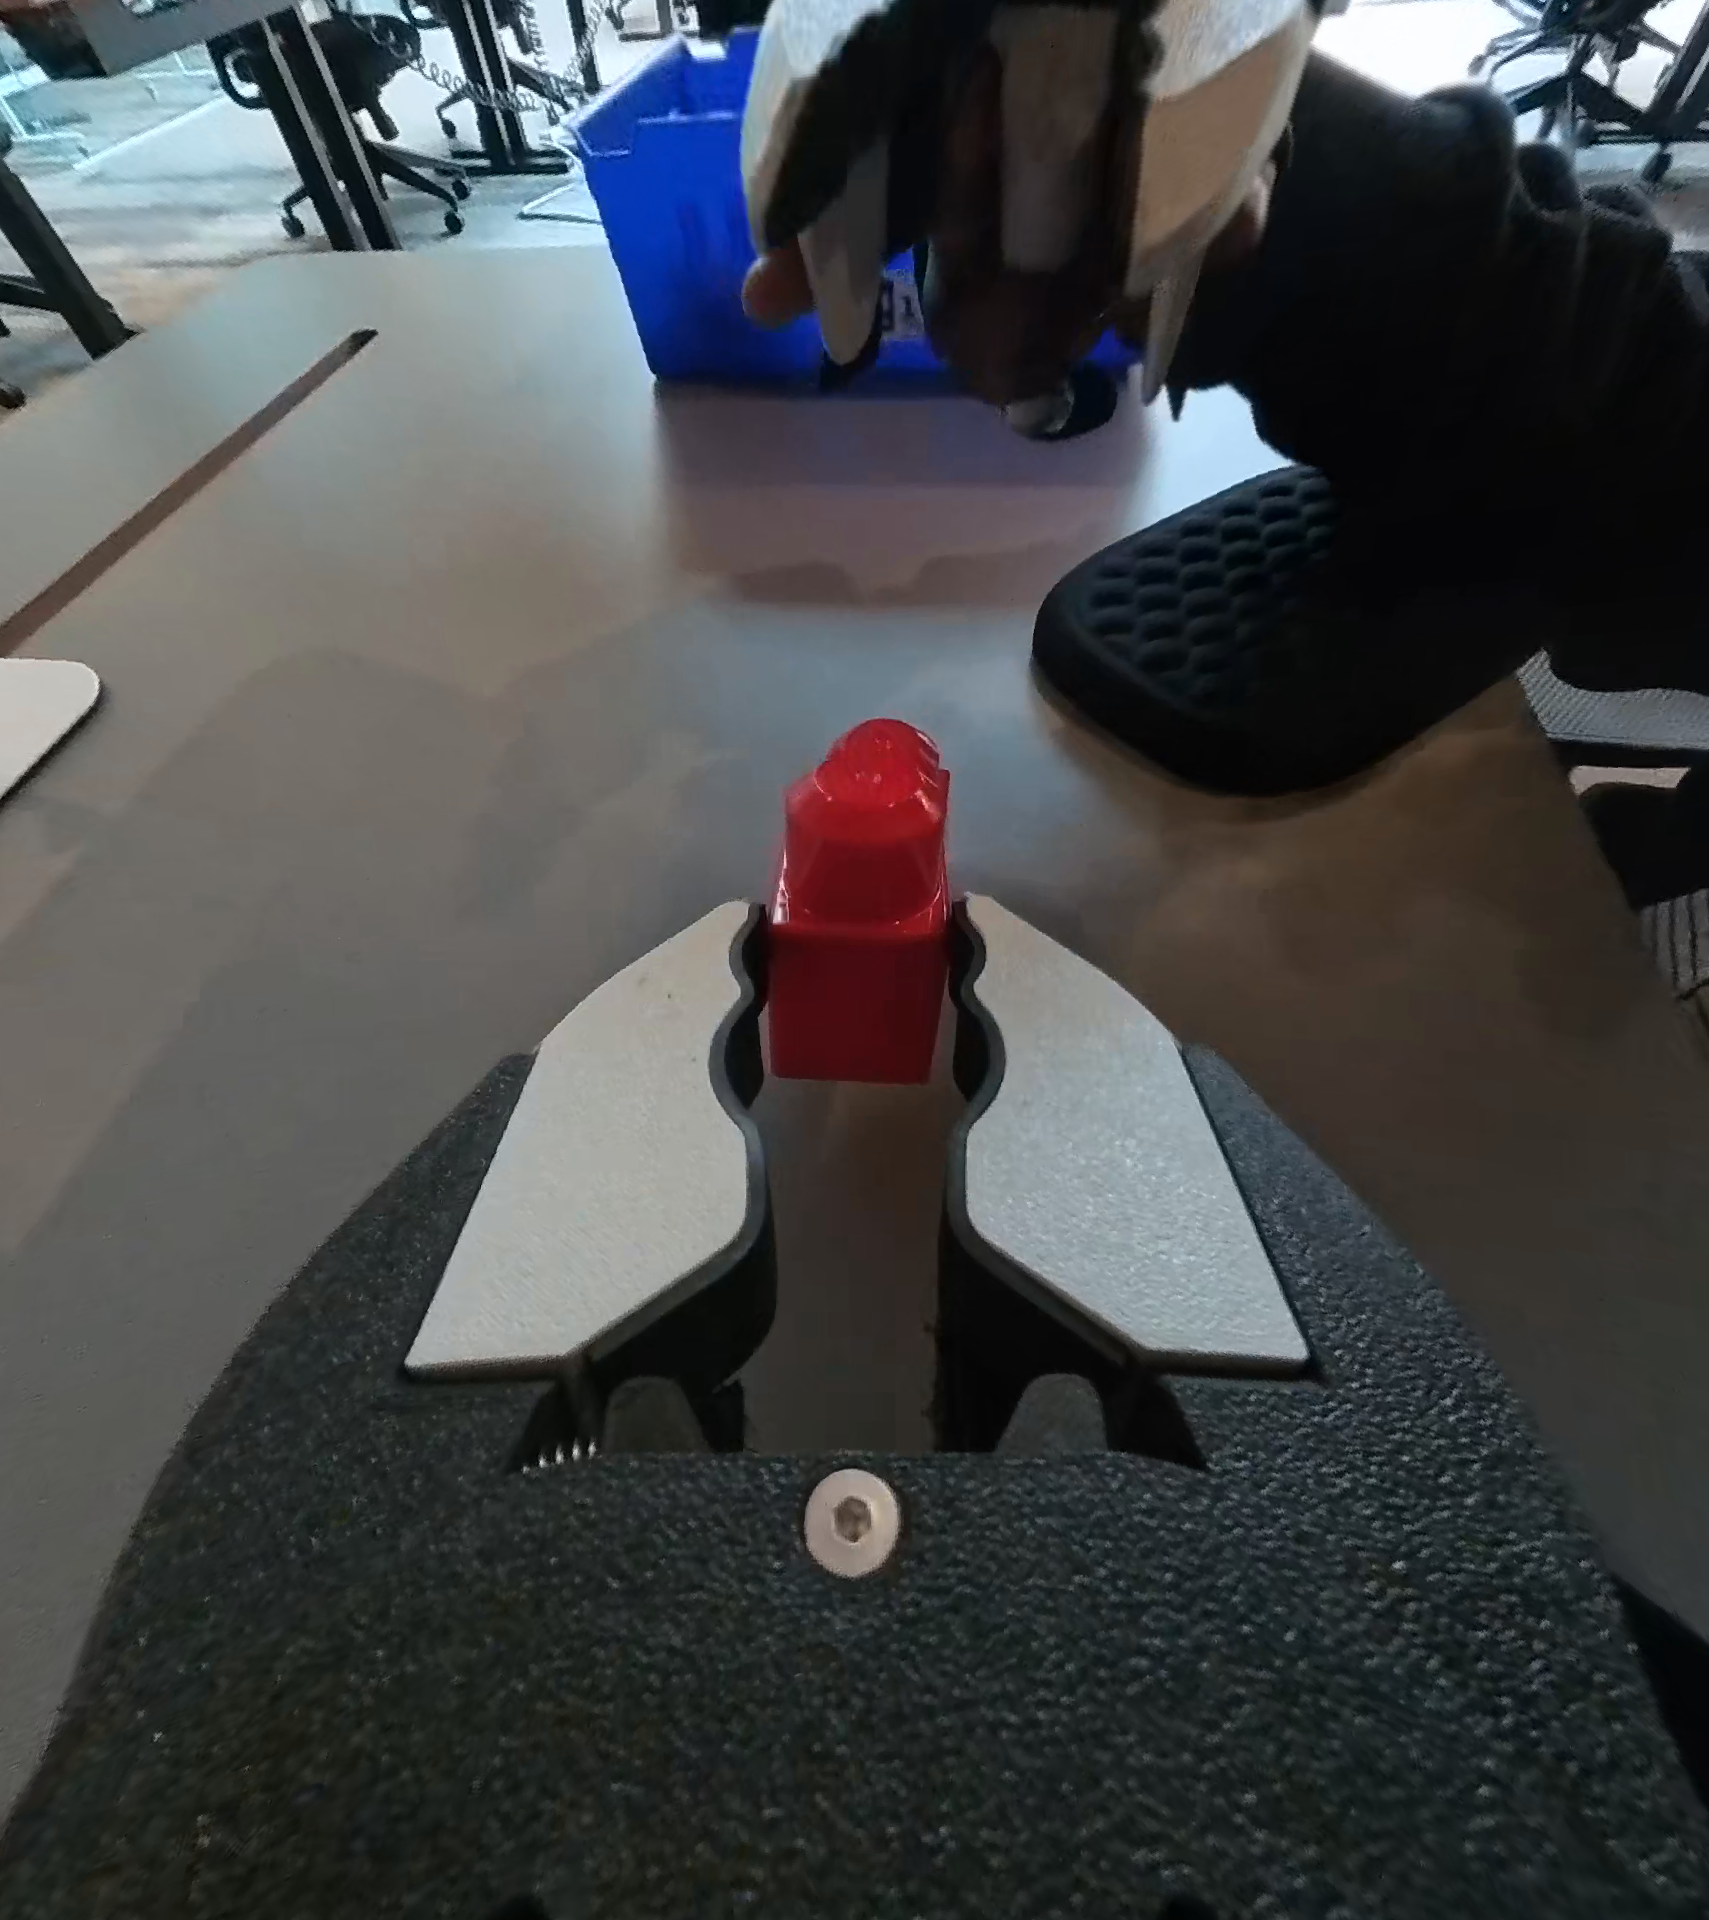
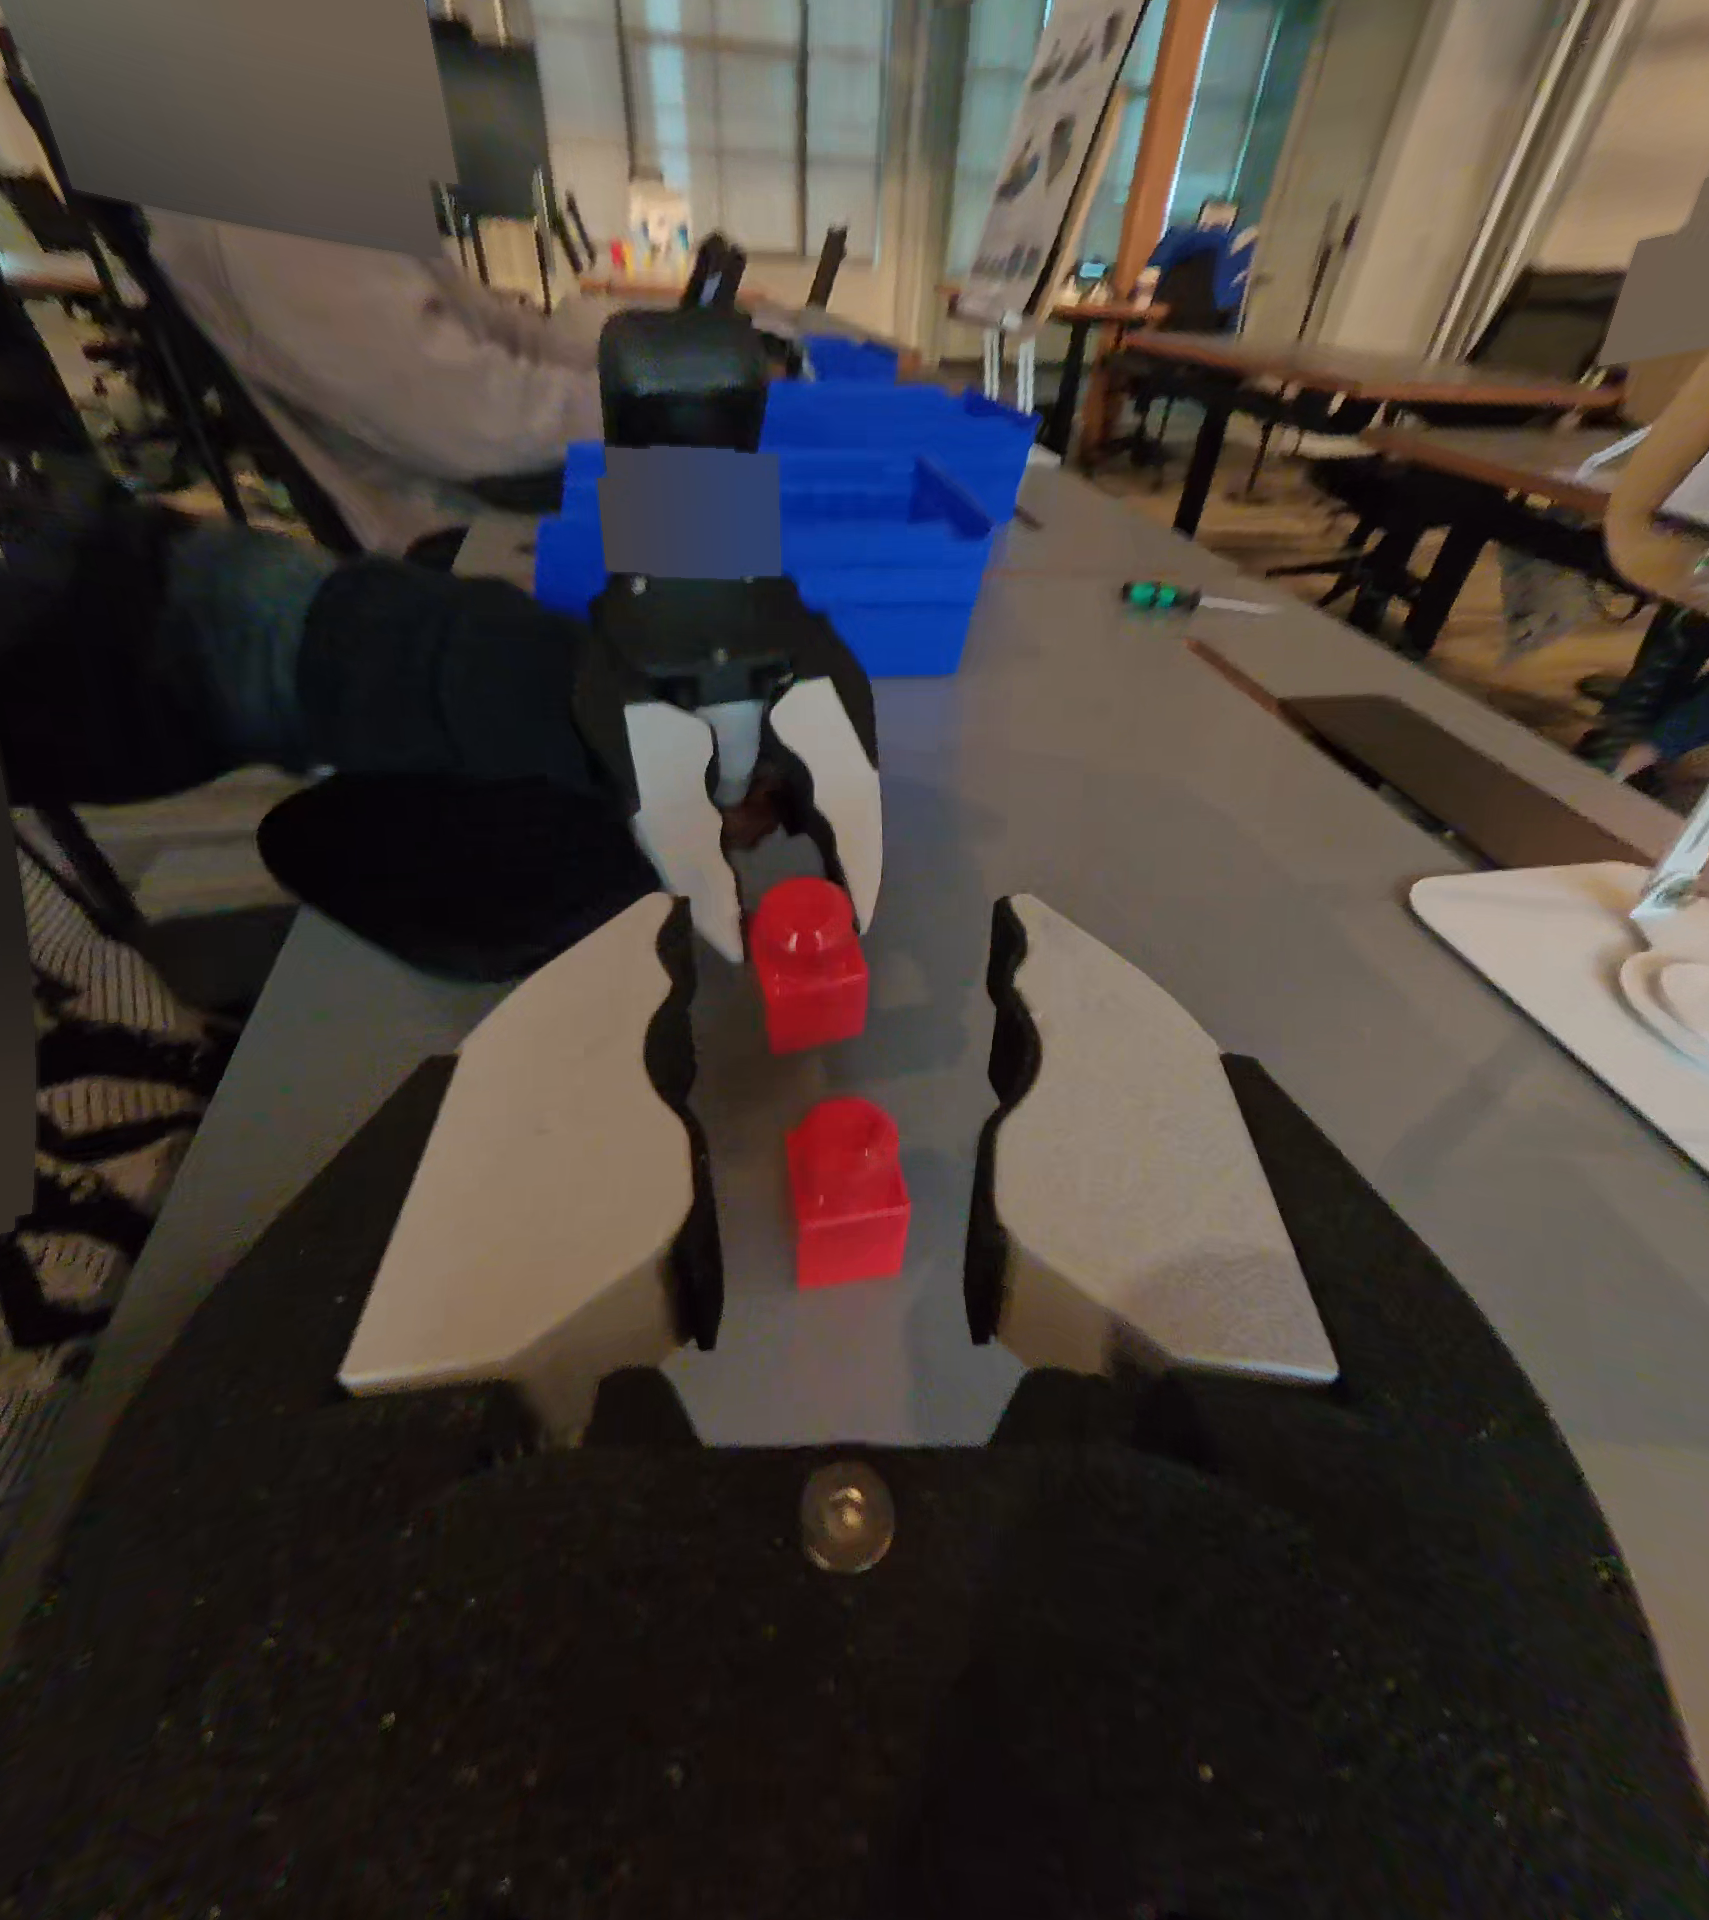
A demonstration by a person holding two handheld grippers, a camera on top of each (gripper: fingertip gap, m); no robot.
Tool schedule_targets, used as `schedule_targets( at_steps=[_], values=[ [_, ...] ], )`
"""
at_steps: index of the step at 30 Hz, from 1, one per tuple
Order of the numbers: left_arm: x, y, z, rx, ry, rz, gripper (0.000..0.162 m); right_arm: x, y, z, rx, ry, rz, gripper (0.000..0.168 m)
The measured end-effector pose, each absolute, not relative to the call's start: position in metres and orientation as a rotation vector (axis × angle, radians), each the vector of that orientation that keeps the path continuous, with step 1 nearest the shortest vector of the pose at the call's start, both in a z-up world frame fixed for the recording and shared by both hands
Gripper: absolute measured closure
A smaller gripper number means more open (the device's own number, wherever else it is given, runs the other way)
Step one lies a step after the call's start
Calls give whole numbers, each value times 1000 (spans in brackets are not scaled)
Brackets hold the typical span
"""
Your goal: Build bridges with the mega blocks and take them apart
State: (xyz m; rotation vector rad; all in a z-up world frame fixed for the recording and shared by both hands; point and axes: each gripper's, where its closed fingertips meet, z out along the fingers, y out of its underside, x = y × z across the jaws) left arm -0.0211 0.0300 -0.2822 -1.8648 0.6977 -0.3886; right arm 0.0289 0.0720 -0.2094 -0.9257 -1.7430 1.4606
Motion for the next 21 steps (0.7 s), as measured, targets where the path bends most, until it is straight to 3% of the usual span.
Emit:
schedule_targets(
  at_steps=[21],
  values=[
    [-8,48,-303,-1892,696,-538,128,31,73,-239,-1001,-1878,1391,115]
  ],
)
